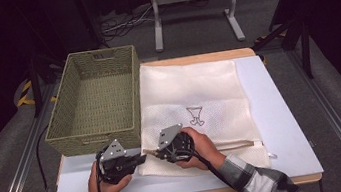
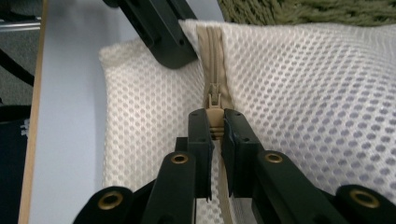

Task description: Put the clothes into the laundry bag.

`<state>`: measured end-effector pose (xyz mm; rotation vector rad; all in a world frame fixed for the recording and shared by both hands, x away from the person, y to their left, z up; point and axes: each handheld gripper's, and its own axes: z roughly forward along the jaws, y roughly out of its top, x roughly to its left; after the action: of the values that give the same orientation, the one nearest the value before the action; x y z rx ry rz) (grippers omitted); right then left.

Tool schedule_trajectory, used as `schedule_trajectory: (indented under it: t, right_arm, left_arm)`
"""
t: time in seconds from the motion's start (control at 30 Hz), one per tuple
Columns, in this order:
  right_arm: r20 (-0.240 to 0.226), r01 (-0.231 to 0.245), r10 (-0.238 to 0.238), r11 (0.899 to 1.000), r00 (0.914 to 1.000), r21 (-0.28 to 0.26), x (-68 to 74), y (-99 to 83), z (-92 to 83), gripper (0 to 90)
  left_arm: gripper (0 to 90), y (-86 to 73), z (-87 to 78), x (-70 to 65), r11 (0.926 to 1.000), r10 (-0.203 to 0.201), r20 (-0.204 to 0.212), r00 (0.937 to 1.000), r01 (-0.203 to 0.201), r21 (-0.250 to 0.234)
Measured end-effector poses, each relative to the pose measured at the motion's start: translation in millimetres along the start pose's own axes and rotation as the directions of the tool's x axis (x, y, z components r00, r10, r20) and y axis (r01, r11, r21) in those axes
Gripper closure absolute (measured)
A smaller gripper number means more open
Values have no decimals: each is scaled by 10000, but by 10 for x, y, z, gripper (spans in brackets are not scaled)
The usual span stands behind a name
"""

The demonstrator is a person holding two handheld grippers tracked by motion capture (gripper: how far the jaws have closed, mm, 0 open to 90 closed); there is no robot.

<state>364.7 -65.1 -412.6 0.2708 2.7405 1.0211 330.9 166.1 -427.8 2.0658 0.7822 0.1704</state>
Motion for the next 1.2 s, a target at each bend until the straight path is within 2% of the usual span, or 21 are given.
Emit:
schedule_trajectory:
  t: [0.2,0.33,0.63,0.87,1.03,1.2]
  right_arm:
    - [17,8,-8,9998,10000,192,-3,-85,-44,822]
    - [131,57,-62,9991,9999,420,4,-160,-86,822]
    - [367,6,-37,9965,9993,837,-20,-405,-287,822]
    - [500,-128,84,9959,9987,891,-32,-563,-444,822]
    - [534,-191,148,9966,9985,805,-39,-644,-553,822]
    - [583,-304,248,9948,9980,976,-56,-736,-608,822]
  left_arm:
    - [868,6,-4,1,9999,161,-1,9999,-161,9]
    - [868,6,-9,-1,10000,50,39,10000,-50,-68]
    - [868,6,-23,0,9999,103,-43,9999,-103,-89]
    - [868,2,-32,9,9996,156,92,9998,-154,-217]
    - [868,6,-40,7,9996,238,11,9997,-238,-146]
    - [868,1,-45,13,9996,265,-52,9996,-265,-73]
